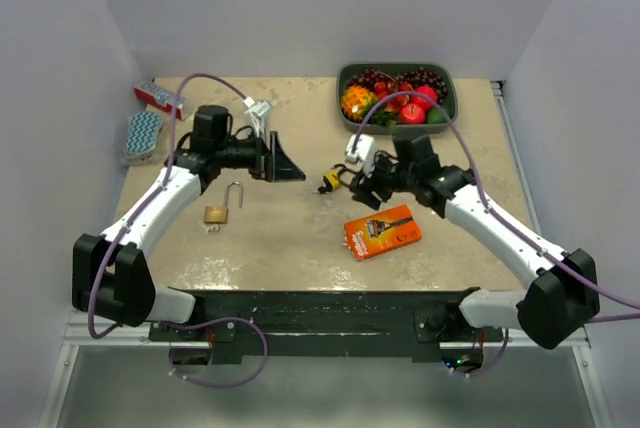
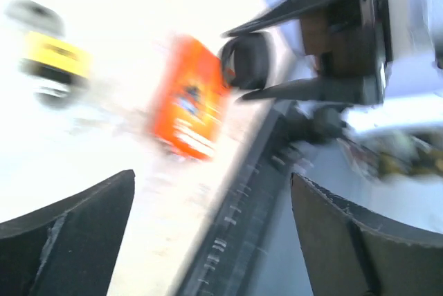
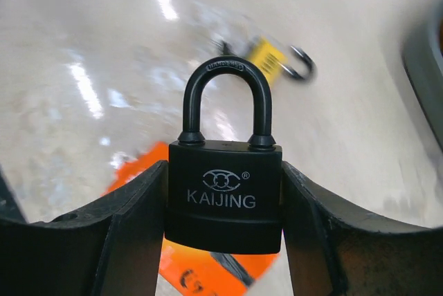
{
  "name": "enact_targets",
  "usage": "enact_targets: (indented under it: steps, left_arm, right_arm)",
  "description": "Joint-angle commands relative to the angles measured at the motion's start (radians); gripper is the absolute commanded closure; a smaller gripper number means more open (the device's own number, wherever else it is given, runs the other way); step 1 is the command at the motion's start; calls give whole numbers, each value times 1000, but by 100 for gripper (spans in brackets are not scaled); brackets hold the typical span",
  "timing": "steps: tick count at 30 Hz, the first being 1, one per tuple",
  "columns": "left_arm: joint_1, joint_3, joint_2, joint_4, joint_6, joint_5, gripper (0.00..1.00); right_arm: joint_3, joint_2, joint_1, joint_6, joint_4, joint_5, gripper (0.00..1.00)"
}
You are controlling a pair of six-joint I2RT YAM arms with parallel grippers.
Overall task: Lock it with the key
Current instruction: Place the lock at the center of the board.
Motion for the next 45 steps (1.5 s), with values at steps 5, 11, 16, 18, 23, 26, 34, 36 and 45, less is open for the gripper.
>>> enact_targets:
  steps: [5, 11, 16, 18, 23, 26, 34, 36, 45]
  left_arm:
    - [62, 99, -138, -52, 216, -370, 1]
    - [66, 75, -175, -54, 236, -441, 1]
    - [66, 52, -210, -33, 264, -455, 1]
    - [66, 52, -221, -39, 273, -476, 1]
    - [66, 36, -250, -40, 303, -488, 1]
    - [66, 33, -256, -46, 311, -490, 1]
    - [68, 33, -246, -60, 320, -495, 1]
    - [66, 35, -241, -62, 320, -495, 1]
    - [68, 47, -224, -79, 330, -453, 1]
  right_arm:
    - [31, 113, -335, 327, -31, 255, 100]
    - [49, 244, -424, 407, 63, 376, 100]
    - [66, 350, -447, 449, 129, 430, 100]
    - [62, 383, -457, 473, 149, 455, 100]
    - [46, 445, -473, 469, 228, 482, 100]
    - [54, 475, -495, 466, 245, 480, 99]
    - [51, 483, -530, 472, 211, 414, 50]
    - [60, 471, -533, 472, 197, 403, 35]
    - [138, 359, -532, 417, 81, 244, 14]
